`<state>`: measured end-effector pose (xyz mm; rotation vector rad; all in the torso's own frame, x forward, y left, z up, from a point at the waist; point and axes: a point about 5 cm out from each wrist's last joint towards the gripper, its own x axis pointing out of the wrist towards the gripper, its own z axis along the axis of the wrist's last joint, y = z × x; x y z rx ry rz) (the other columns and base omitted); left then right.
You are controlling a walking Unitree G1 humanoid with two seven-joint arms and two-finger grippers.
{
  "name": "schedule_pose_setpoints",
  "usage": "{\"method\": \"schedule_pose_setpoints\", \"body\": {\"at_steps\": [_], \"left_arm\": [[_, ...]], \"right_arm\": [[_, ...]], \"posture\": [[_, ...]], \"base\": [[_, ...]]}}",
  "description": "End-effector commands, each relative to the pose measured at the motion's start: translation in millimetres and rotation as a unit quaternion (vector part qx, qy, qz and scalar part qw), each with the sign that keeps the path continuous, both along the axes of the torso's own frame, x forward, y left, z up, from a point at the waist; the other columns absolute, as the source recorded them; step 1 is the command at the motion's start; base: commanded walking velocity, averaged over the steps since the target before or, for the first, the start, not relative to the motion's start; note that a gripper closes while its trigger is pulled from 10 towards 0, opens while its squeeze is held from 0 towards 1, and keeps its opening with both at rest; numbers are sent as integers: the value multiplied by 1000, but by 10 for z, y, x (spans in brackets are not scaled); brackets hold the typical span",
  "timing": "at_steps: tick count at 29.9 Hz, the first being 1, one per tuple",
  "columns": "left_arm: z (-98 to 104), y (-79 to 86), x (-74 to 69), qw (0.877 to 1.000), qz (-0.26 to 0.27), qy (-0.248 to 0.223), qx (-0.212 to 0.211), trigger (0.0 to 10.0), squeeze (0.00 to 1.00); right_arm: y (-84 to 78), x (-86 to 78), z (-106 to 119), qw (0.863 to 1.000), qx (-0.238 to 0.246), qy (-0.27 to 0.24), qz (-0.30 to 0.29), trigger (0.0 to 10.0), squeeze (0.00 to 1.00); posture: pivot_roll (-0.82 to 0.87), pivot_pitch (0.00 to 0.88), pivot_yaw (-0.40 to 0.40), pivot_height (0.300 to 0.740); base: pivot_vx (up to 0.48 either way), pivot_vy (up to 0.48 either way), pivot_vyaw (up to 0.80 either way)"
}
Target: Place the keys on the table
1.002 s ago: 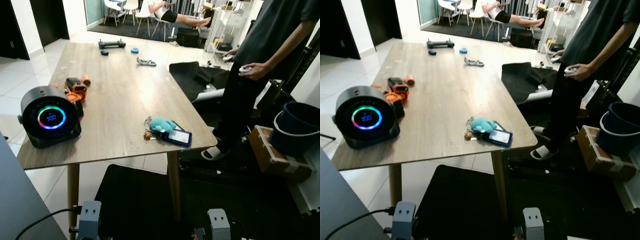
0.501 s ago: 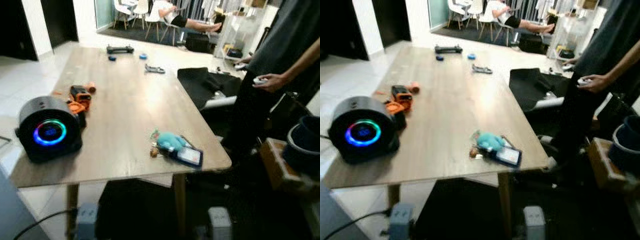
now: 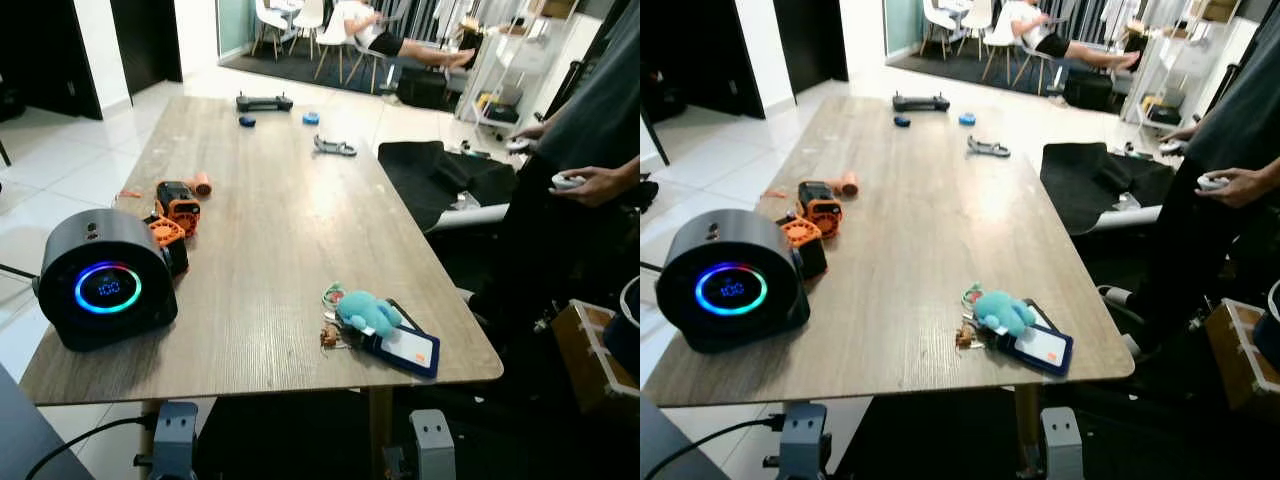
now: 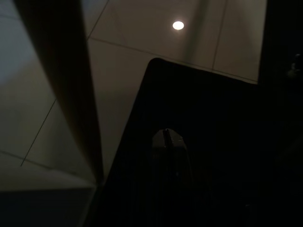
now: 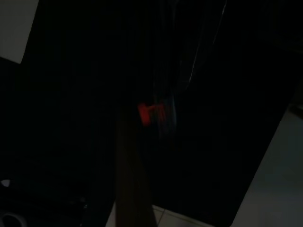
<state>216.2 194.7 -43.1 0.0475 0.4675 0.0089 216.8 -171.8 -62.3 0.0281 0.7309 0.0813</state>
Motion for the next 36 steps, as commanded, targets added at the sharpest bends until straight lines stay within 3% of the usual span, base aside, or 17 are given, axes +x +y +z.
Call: {"method": "schedule_pose_setpoints", "body": {"at_steps": [1, 9, 16, 18, 20, 21, 23, 24, 27, 30, 32, 36], "left_arm": [[-16, 13, -30, 1000, -4, 5, 3, 10000, 0], [-31, 5, -57, 1000, -23, 9, 4, 10000, 0], [-55, 117, -171, 999, -36, 13, 23, 10000, 0], [-55, 117, -171, 999, -36, 13, 23, 10000, 0], [-32, 186, -199, 999, -32, 1, 24, 10000, 0], [-32, 186, -199, 999, -32, 1, 24, 10000, 0], [-8, 242, -244, 999, -37, -12, 22, 10000, 0], [-8, 242, -244, 999, -37, -12, 22, 10000, 0], [-41, 298, -352, 999, -40, -3, 27, 10000, 0], [-56, 307, -383, 999, -42, 3, 31, 10000, 0], [-80, 362, -505, 998, -39, 6, 45, 10000, 0], [-80, 408, -559, 998, -30, 4, 50, 10000, 0]], "right_arm": [[-41, -59, -34, 1000, -4, 11, -3, 10000, 0], [-84, -124, -73, 999, -21, 29, 5, 10000, 0], [-413, -330, -144, 995, -60, 68, -40, 10000, 0], [-413, -330, -144, 995, -60, 68, -40, 10000, 0], [-689, -451, -132, 990, -94, 69, -85, 10000, 0], [-689, -451, -132, 990, -94, 69, -85, 10000, 0], [-1059, -559, -48, 976, -143, 54, -154, 10000, 0], [-1059, -559, -48, 976, -143, 54, -154, 10000, 0], [-1297, -653, 16, 965, -168, 49, -196, 10000, 0], [-1328, -671, 24, 963, -171, 49, -200, 10000, 0], [-1519, -741, 98, 951, -189, 39, -240, 10000, 0], [-1619, -764, 150, 944, -202, 29, -260, 10000, 0]], "posture": [[103, 38, -79, 740], [100, 38, -75, 740], [100, 39, -74, 740], [100, 39, -74, 740], [102, 41, -75, 740], [102, 41, -75, 740], [88, 44, -69, 740], [88, 44, -69, 740], [85, 46, -69, 740], [86, 47, -70, 740], [89, 51, -74, 740], [90, 53, -74, 740]], "base": [[0, 0, 0], [0, 0, 0], [0, 0, 0], [0, 0, 0], [0, 0, 0], [0, 0, 0], [0, 0, 0], [0, 0, 0], [0, 0, 0], [0, 0, 0], [0, 0, 0], [0, 0, 0]]}}
